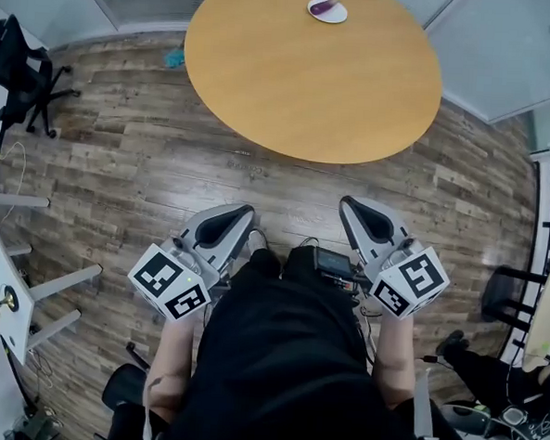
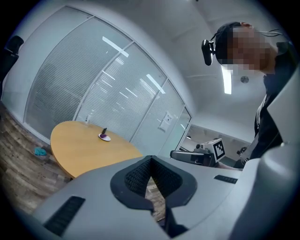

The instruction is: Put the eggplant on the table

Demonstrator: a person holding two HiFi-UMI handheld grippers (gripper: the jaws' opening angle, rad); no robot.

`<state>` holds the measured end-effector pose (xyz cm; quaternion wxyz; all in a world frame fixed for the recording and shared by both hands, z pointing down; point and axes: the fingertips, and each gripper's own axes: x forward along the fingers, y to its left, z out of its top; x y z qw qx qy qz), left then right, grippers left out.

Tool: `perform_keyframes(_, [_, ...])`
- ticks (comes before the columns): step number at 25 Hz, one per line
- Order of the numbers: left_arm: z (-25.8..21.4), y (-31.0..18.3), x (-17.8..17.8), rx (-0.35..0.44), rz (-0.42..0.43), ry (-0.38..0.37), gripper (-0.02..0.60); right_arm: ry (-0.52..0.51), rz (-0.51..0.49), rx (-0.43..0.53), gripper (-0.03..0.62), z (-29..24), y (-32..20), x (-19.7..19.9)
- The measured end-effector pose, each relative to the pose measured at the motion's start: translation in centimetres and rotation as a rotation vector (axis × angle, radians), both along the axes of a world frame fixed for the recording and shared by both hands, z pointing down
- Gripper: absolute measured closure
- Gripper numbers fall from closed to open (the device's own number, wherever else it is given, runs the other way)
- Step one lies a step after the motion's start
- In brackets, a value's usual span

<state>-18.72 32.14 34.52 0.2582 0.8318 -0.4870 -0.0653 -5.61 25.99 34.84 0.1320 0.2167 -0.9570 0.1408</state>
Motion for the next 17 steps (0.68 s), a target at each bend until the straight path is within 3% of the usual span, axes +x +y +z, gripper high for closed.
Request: perform_keyframes(17, [0.8, -1.9, 0.7, -0.023, 0.074, 0.004, 0.571, 0.026, 0.055, 0.002, 0.577, 0.3, -1.1, 0.7])
